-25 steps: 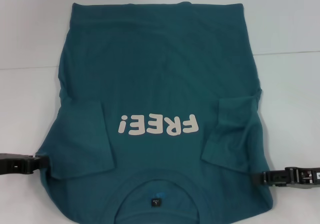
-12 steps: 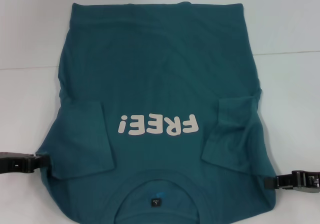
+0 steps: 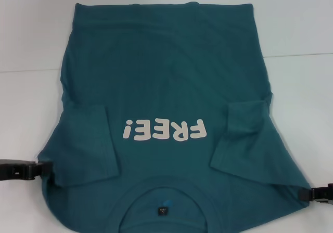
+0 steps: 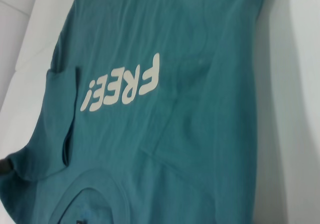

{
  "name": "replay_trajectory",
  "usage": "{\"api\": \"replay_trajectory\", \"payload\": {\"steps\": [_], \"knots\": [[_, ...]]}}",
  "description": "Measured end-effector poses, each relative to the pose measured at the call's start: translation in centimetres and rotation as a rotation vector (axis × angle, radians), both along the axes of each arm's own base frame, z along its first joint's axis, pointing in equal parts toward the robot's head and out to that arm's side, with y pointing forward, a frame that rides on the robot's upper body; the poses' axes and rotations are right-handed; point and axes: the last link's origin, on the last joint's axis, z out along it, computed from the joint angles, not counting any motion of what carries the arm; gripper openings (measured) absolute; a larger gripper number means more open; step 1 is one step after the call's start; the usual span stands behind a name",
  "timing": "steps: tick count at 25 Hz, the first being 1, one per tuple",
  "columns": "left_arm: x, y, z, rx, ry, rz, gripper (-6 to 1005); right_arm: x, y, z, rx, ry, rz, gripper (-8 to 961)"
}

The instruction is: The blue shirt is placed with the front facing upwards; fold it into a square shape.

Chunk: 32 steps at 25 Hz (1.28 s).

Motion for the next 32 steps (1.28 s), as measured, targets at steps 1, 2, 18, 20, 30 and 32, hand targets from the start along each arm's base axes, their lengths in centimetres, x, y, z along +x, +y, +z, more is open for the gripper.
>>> {"api": "replay_trajectory", "payload": {"steps": [1, 2, 18, 20, 30, 32], "knots": [[0.1, -0.1, 0.1, -0.009, -0.009, 0.005, 57, 0.1, -0.2, 0.2, 0.01, 0.003, 0.003, 41], [0.2, -0.2, 0.2, -0.015, -0.015, 0.011, 58, 0.2, -0.3, 0.4, 0.021, 0.007, 0.004, 41], [0.7, -2.5, 1.1, -0.107, -0.109, 0.097, 74, 3.0, -2.9, 4.8, 0.163, -0.009, -0.03, 41], [0.8, -2.8, 1.0, -0.124, -0.121, 0.095, 77, 3.1, -3.1, 5.0, 0.169, -0.01, -0.027, 41], [1.1, -3.6, 0.6, -0.172, -0.148, 0.094, 87, 3.8, -4.9, 6.2, 0.196, -0.03, -0.03, 40], [1.1, -3.6, 0.5, -0.175, -0.148, 0.093, 89, 3.7, -4.8, 6.1, 0.194, -0.028, -0.018, 41]]}}
